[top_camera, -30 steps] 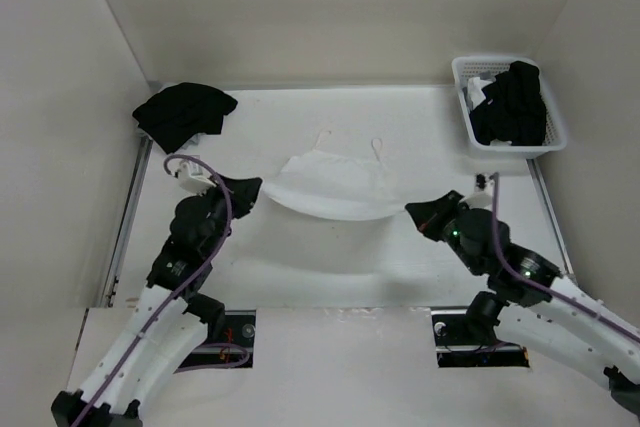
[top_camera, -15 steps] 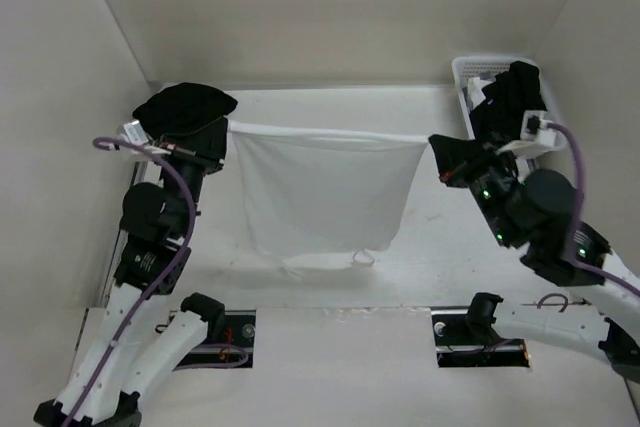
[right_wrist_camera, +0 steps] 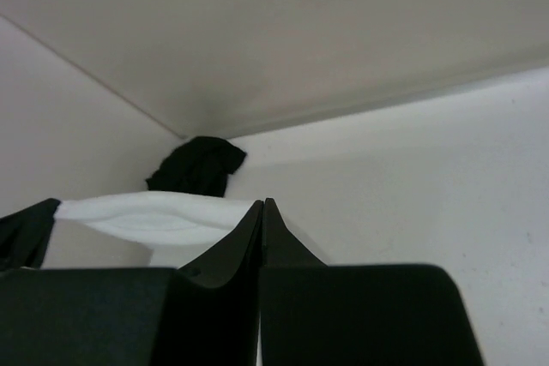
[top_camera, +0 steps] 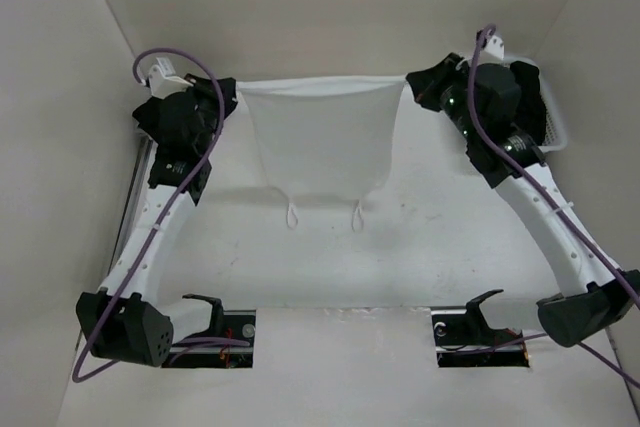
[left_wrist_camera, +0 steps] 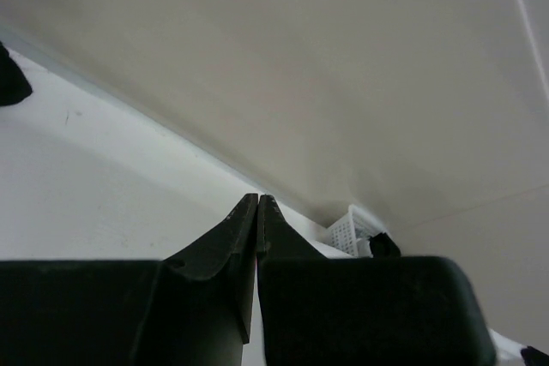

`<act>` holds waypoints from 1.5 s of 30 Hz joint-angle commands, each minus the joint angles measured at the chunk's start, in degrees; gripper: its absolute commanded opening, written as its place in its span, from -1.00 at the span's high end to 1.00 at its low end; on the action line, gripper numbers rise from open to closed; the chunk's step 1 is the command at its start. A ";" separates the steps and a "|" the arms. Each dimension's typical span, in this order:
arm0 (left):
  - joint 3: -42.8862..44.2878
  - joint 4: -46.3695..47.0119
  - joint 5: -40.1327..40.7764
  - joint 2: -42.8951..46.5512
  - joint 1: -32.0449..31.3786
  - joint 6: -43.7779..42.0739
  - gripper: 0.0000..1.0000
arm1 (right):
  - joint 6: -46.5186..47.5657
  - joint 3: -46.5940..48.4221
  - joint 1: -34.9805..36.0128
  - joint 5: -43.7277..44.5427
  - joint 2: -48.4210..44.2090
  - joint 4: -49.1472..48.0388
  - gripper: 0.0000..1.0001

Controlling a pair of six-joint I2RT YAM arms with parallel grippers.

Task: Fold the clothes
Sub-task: Flatten the tank top out, then fold the tank top

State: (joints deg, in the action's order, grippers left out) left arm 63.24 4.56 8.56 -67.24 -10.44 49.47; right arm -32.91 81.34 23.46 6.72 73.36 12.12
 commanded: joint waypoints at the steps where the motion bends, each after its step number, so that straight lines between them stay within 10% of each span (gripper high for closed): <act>1: 6.89 5.90 -5.74 1.15 2.92 3.08 0.97 | -0.67 9.09 -1.80 -5.93 -2.87 -4.92 1.00; 8: 1.73 6.25 -4.87 2.64 2.66 2.30 0.97 | -0.84 -1.68 -2.77 -6.28 -7.96 -5.87 0.99; 19: -38.69 16.80 -3.10 11.59 -0.42 3.52 0.96 | -9.62 -45.97 0.12 -4.70 -18.24 -18.27 1.00; 27: -52.78 -8.66 -6.36 38.04 -0.59 5.19 0.96 | -23.41 -66.56 21.72 2.23 -34.06 -8.45 0.99; 34: -49.36 -26.27 -1.44 50.81 -3.05 7.22 0.96 | -28.71 -64.74 32.47 7.78 -37.77 1.15 0.97; 45: -37.24 2.10 1.37 19.55 -1.30 5.37 0.96 | -11.31 -48.92 10.52 -0.38 -18.54 -13.16 0.97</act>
State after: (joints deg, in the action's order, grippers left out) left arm 20.82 -6.07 8.10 -41.85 -12.40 55.31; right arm -50.11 26.96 37.74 9.10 51.92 6.63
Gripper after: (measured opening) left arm 0.022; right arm 0.016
